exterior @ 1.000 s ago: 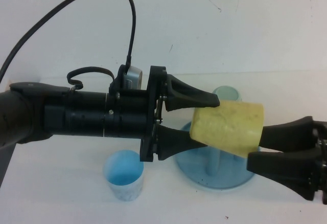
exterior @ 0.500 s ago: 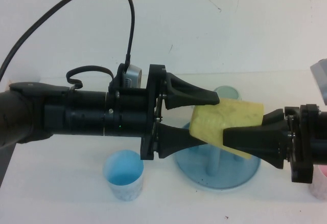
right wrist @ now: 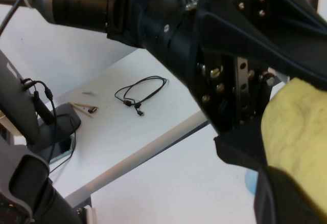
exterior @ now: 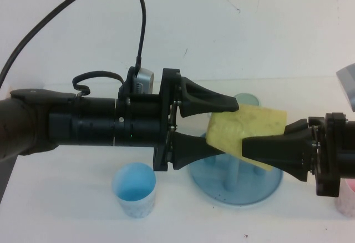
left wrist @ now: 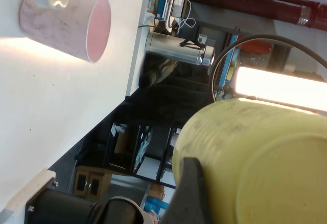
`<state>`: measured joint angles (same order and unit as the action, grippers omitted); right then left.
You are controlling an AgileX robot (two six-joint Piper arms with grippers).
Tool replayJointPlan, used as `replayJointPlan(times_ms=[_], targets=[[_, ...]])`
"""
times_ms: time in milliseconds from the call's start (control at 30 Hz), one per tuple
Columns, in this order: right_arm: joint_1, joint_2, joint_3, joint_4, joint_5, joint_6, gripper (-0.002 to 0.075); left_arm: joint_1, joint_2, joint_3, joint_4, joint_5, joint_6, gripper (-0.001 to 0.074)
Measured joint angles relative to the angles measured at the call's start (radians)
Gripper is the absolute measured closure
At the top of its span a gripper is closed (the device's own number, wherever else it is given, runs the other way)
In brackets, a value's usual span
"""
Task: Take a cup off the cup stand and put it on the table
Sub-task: Hand over the cup
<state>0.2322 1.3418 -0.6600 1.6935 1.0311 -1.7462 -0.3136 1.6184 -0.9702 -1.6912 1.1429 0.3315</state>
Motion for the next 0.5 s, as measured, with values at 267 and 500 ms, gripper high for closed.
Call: replayJointPlan(times_ms=[267, 500], targets=[[0.001, 0.000, 0.000, 0.000, 0.000, 0.000, 0.0691, 0.000, 0.000, 0.000, -0.001, 0.000, 0.000, 0.0190], [0.001, 0.000, 0.000, 0.000, 0.000, 0.004, 0.0691, 0.000, 0.000, 0.000, 0.001, 0.000, -0.031, 0.0190]])
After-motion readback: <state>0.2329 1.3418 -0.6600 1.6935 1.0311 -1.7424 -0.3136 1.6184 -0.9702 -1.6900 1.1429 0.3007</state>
